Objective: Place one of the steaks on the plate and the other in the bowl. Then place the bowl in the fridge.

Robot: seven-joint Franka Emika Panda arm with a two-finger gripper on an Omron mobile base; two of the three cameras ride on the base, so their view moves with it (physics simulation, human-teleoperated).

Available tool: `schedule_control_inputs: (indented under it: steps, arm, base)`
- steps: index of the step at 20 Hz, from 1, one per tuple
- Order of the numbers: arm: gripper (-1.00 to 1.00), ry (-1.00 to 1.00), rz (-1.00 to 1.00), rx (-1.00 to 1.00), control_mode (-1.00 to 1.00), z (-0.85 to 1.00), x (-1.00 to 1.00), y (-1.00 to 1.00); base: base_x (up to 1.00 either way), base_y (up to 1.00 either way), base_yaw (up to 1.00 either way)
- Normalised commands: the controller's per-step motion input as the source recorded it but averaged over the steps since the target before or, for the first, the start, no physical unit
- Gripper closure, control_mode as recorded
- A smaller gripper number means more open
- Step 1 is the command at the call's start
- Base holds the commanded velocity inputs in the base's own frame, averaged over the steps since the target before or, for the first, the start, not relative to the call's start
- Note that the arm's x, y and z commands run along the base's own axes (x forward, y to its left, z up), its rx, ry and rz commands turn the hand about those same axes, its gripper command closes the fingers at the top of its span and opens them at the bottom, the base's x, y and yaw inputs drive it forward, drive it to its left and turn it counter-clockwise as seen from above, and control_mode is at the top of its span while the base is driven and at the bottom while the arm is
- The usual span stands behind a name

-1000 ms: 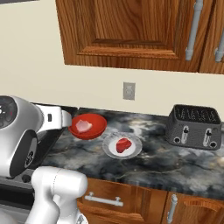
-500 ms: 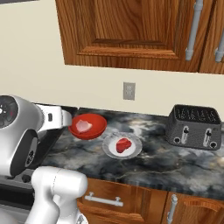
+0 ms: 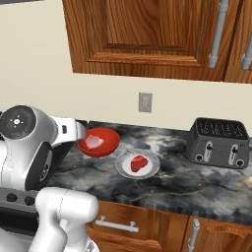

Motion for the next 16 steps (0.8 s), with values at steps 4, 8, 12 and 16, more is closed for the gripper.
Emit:
schedule_control_inputs:
  steps: [4, 8, 12, 16]
  arm:
    - [-1.00, 0.08, -0.03, 0.00, -1.00, -0.20, 0.04, -0.02]
    - [-1.00, 0.09, -0.16, 0.19, -1.00, -0.18, 0.00, -0.21]
    - [-1.00, 0.01, -0.20, 0.31, -1.00, -0.16, 0.00, -0.26]
    - [-1.00, 0.00, -0.28, 0.31, -1.00, 0.00, 0.00, -0.06]
  base:
    - [0.00, 0.00, 0.00]
    - [0.00, 0.00, 0.00]
    - [0.00, 0.00, 0.00]
    - [0.00, 0.00, 0.00]
